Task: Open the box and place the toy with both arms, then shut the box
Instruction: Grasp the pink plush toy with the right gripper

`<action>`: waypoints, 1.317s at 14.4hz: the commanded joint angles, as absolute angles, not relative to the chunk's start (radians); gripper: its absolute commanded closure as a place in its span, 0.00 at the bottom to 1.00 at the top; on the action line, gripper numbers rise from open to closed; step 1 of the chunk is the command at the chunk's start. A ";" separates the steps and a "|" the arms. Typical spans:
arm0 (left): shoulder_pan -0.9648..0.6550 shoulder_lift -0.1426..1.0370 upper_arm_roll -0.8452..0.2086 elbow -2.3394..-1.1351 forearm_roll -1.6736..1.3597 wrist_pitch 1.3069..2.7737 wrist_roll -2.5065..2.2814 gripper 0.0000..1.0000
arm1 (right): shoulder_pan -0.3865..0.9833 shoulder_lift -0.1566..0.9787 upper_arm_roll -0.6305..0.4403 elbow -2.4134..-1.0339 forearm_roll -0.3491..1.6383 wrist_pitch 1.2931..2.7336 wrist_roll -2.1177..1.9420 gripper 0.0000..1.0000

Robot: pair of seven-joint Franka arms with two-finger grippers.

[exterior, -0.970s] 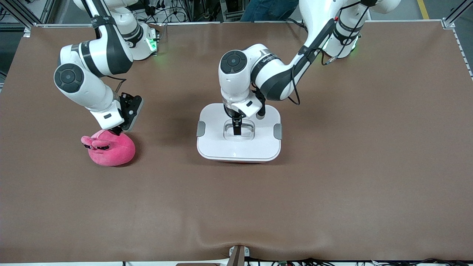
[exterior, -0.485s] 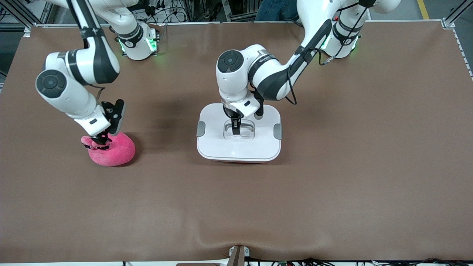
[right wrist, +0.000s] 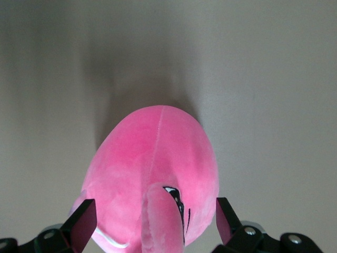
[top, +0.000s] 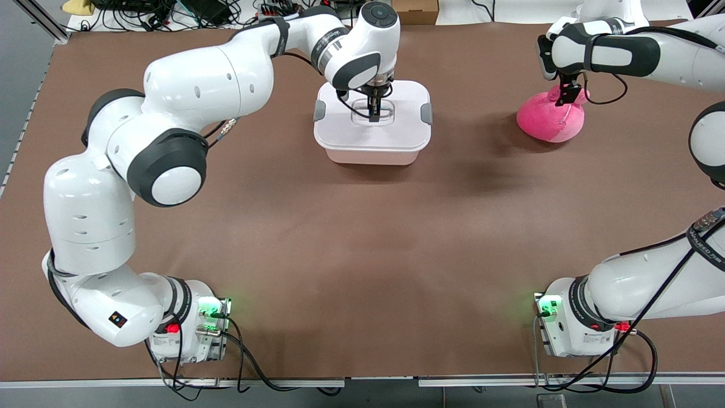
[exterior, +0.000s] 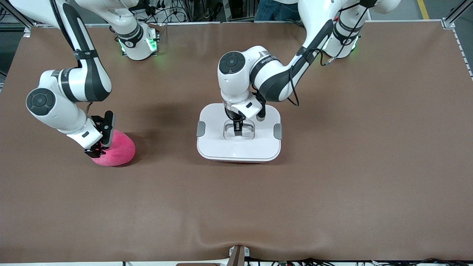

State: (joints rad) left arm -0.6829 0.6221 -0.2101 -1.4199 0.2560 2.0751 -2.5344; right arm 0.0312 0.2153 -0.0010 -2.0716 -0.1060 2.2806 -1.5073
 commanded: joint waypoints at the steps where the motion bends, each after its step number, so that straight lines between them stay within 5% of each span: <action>1: -0.687 0.621 -0.209 -1.417 0.295 2.074 -2.551 0.35 | -0.002 0.248 0.012 -2.048 -0.124 2.284 -1.537 0.05; 2: -0.686 0.621 -0.209 -1.417 0.295 2.074 -2.553 0.36 | -0.002 0.249 0.012 -2.043 -0.118 2.278 -1.534 0.80; 3: -0.686 0.621 -0.209 -1.417 0.295 2.074 -2.553 0.40 | -0.002 0.250 0.014 -2.043 -0.115 2.276 -1.532 1.00; 10: -0.686 0.621 -0.209 -1.420 0.298 2.074 -2.551 0.71 | 0.008 0.244 0.015 -2.011 -0.114 2.267 -1.523 1.00; 19: -0.687 0.621 -0.209 -1.419 0.296 2.074 -2.554 0.91 | 0.118 0.242 0.018 -1.769 -0.110 1.971 -1.315 1.00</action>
State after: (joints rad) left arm -0.6832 0.6221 -0.2101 -1.4212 0.2699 2.0750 -2.5344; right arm 0.1004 0.2401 0.0197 -1.8121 -0.1054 2.0188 -1.3666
